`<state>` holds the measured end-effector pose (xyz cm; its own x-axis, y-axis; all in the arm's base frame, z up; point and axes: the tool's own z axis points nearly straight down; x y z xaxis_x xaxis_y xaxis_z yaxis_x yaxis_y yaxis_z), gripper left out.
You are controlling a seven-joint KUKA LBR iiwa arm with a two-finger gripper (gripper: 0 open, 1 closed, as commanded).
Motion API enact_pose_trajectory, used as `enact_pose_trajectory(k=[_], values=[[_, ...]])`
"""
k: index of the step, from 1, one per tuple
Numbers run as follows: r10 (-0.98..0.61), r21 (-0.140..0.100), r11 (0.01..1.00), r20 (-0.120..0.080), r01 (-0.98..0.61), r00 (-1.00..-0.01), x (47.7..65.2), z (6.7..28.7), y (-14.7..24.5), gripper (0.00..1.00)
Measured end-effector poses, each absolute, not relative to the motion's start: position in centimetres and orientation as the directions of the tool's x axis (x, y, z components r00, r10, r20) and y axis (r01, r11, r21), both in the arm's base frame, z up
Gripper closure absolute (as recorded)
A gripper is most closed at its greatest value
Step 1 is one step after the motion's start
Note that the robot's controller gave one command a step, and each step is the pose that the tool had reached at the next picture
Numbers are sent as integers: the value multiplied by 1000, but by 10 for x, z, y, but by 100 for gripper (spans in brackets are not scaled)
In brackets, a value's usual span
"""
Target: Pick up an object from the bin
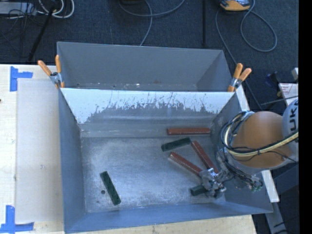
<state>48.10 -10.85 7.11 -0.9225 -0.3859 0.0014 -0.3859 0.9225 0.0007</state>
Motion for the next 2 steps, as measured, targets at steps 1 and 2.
enact_pose_trajectory(k=[1, 2], values=[[-384, -2, 923, -4, -384, -923, 483, 131, -108, 100], [-382, -3, 924, -5, -382, -924, 485, 188, -107, 100]])
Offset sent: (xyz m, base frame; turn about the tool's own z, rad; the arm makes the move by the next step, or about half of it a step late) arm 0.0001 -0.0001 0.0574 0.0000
